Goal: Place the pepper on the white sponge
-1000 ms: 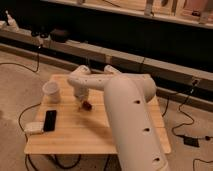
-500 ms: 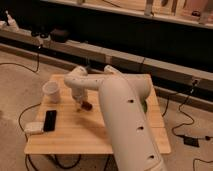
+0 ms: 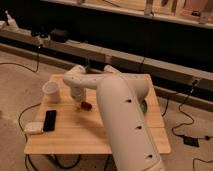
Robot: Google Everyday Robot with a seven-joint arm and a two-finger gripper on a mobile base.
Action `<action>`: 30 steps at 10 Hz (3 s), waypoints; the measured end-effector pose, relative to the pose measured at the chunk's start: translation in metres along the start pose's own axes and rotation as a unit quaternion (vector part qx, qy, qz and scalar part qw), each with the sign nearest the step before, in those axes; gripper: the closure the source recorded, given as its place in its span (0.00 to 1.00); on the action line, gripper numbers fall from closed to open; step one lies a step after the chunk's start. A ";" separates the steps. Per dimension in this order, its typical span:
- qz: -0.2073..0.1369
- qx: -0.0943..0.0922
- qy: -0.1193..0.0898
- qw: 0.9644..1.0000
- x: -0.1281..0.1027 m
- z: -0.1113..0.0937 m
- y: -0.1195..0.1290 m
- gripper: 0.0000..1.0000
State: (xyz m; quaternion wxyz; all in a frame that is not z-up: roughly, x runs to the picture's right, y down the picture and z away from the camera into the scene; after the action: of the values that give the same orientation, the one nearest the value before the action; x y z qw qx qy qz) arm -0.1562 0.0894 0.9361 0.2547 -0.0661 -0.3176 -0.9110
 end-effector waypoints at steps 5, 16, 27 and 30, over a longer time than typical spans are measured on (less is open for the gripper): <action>-0.162 0.012 0.042 0.986 0.062 -0.073 -0.069 1.00; -0.369 0.055 0.089 0.923 0.140 -0.120 -0.204 1.00; -0.349 0.137 0.128 0.918 0.155 -0.061 -0.270 1.00; -0.338 0.150 0.107 0.923 0.145 -0.046 -0.271 1.00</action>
State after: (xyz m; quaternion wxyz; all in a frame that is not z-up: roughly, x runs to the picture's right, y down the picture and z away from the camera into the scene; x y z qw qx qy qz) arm -0.4163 0.1818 0.7927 -0.0293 0.1823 -0.4244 -0.8864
